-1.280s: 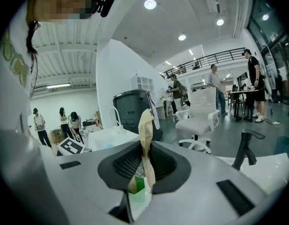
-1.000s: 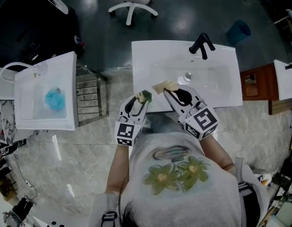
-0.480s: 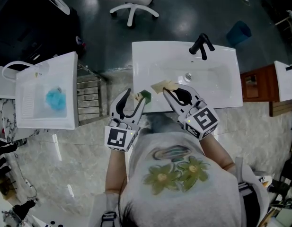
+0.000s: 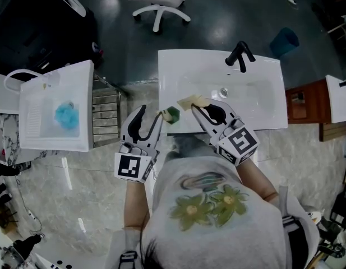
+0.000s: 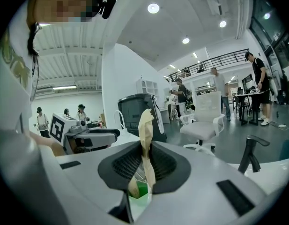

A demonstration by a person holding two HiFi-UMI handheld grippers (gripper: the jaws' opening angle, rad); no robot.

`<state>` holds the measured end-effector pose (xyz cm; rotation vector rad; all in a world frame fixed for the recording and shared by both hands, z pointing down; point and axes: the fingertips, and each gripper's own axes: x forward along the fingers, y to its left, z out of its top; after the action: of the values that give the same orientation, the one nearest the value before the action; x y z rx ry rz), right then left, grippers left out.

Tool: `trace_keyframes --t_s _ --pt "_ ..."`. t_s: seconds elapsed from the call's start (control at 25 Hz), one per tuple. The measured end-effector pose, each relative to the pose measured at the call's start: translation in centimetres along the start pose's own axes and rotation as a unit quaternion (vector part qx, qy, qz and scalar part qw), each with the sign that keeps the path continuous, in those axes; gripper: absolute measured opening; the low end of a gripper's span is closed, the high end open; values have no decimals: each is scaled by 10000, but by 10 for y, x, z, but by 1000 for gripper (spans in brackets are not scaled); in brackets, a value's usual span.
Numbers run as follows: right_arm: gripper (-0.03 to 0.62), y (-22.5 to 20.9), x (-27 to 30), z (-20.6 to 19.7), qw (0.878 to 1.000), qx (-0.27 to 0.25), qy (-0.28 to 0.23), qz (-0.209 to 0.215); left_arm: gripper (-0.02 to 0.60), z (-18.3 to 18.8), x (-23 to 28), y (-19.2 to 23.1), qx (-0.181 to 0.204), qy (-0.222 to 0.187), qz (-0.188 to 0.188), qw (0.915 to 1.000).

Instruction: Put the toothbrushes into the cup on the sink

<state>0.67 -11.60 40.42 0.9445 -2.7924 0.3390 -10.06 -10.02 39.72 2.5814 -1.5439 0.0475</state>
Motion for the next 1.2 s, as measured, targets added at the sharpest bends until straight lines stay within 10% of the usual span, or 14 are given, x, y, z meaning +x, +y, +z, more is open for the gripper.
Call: trace_keyframes --t_s 0.32,1.2 --pt "75 9 6 1 9999 -31 12 122 18 -2 -10 13 -19 160 258 9995" --pt "75 28 26 -18 9981 -35 372 482 18 -11 -14 34 -339 327 371 9982"
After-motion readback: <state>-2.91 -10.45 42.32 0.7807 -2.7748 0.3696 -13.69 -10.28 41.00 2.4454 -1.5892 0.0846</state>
